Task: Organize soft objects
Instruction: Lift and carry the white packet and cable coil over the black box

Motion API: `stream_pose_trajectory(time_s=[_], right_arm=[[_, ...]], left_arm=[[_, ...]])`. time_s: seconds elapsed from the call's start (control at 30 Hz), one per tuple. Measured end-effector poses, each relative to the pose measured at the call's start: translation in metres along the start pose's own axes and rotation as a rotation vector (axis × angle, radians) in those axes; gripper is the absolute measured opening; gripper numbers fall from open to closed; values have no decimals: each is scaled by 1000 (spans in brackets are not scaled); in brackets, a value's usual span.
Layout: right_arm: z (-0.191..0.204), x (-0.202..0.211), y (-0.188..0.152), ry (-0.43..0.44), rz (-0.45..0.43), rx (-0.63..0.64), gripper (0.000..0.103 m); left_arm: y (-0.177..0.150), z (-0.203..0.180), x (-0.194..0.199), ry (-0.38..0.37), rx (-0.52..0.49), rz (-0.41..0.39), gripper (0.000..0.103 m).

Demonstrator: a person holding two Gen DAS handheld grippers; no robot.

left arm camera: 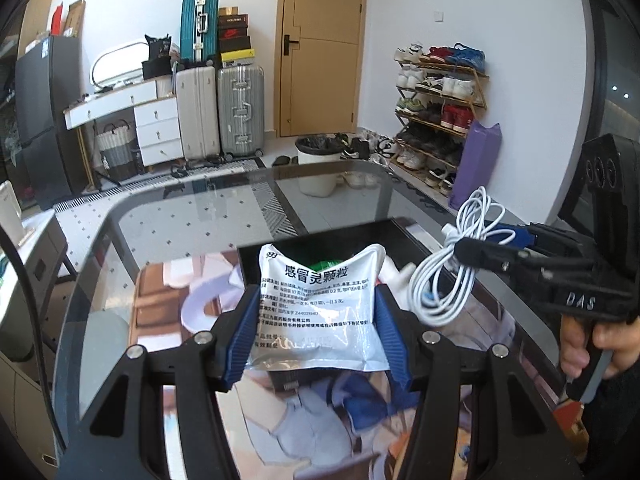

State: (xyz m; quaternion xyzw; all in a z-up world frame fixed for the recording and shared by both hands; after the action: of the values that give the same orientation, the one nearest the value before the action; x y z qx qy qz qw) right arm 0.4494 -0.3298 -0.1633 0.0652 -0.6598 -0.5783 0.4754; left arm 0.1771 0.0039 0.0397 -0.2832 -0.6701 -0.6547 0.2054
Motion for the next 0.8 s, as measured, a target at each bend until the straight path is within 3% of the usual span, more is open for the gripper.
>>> stream_pose_trajectory(time_s=[0.33, 0.8], right_arm=[[8, -37, 16, -31, 30, 67, 57], [16, -88, 5, -63, 114, 202, 57]], left_arm=[[17, 7, -26, 0, 22, -9, 55], [16, 14, -59, 7, 31, 24, 55]])
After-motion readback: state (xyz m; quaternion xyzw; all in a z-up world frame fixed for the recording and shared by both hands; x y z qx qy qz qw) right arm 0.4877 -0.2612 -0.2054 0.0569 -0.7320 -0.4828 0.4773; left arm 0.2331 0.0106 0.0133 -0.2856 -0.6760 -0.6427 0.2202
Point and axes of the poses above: each gripper's, at about its wrist camera, not at the fingertips, and x roughly against the way its jaws point, z to its left, y to its top, the point moved 8 cm from there along -x, roughly the way its jaws point, and after that the axes turned 5 degrees about z, right-handed, at the moved point
